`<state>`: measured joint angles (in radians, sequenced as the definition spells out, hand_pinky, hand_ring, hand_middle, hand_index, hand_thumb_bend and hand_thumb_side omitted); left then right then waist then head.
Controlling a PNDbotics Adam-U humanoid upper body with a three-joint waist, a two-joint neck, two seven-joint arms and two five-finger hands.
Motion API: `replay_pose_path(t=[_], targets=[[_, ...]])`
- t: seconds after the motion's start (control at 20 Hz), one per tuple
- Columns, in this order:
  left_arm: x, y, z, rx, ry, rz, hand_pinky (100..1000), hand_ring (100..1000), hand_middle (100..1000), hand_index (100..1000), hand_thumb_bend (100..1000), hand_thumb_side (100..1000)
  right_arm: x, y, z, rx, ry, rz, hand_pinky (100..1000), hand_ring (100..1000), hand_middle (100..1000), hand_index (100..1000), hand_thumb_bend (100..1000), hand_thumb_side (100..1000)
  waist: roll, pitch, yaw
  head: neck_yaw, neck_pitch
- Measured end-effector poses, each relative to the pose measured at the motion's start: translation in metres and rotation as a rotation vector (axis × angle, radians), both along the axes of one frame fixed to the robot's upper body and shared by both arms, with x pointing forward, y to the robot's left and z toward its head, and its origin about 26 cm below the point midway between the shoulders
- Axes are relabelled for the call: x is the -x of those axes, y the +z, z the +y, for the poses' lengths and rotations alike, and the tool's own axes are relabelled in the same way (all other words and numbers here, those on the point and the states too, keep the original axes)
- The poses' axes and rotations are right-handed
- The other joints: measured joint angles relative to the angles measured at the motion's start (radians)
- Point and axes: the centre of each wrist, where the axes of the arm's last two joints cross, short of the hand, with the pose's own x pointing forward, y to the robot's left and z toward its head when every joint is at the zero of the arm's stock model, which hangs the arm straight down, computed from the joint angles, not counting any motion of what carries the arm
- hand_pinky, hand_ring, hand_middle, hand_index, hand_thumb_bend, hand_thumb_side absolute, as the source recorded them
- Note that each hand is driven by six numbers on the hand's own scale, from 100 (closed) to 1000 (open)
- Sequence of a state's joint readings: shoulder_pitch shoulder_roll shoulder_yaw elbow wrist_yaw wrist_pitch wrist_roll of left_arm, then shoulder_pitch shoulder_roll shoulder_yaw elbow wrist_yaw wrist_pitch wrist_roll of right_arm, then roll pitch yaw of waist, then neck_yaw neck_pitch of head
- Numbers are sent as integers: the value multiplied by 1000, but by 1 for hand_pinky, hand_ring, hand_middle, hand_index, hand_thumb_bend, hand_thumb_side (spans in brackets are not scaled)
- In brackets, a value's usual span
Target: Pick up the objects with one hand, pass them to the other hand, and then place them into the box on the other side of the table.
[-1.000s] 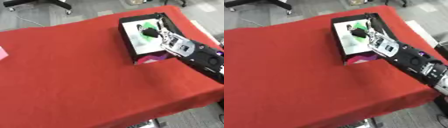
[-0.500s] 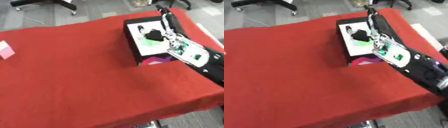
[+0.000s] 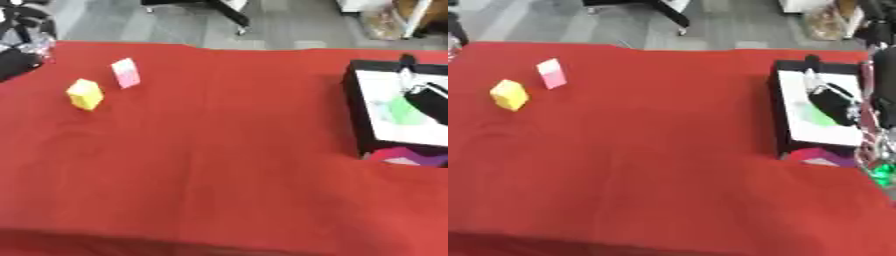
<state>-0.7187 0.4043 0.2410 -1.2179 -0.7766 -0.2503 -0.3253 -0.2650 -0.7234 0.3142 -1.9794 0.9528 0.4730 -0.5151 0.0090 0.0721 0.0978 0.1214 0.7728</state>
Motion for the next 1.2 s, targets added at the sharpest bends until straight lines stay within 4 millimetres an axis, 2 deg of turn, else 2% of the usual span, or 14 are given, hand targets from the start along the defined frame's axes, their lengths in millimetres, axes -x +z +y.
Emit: replay_pose_path(t=[0.15,0.2,0.25,0.3,0.5,0.55,0.65,0.7,0.8,1.2], targets=[[-19,-13,2,-123,96,64,812,793,819,909,324,719,0,-6,21,65,99,1,828,855,834,939,263,370,-3,-5,-17,74,0],[-24,-18,2,-156,117,87,819,801,829,917,403,782,0,-8,28,74,128,5,822,858,831,941,252,373,-5,-6,-21,91,0],[-29,-23,2,-189,131,113,820,802,831,918,414,789,1,-10,34,78,155,9,821,858,831,941,251,373,-7,-6,-25,104,0],[-33,-29,2,-224,143,142,823,804,836,922,452,847,2,-12,40,77,180,14,816,863,829,943,245,374,-9,-6,-29,114,0],[-43,-49,3,-349,186,267,819,800,837,925,504,884,5,-19,58,57,248,34,809,866,827,946,227,377,-15,-6,-46,124,0],[-45,-53,4,-376,200,299,818,799,835,925,504,877,6,-20,61,52,259,38,809,866,827,946,225,378,-16,-6,-50,124,0],[-47,-59,5,-415,234,343,809,789,827,920,485,793,7,-23,66,47,278,47,808,868,827,947,217,381,-20,-6,-56,124,0],[-48,-62,5,-429,257,355,807,786,824,918,469,705,8,-24,68,45,285,52,808,869,827,947,215,381,-21,-6,-58,124,0],[-48,-65,7,-453,312,358,804,784,823,919,466,645,9,-25,71,46,296,60,806,870,826,948,208,383,-23,-6,-62,125,0],[-45,-76,19,-495,458,377,797,766,817,918,456,666,11,-28,75,38,309,76,803,871,825,949,190,385,-20,-6,-64,129,0]])
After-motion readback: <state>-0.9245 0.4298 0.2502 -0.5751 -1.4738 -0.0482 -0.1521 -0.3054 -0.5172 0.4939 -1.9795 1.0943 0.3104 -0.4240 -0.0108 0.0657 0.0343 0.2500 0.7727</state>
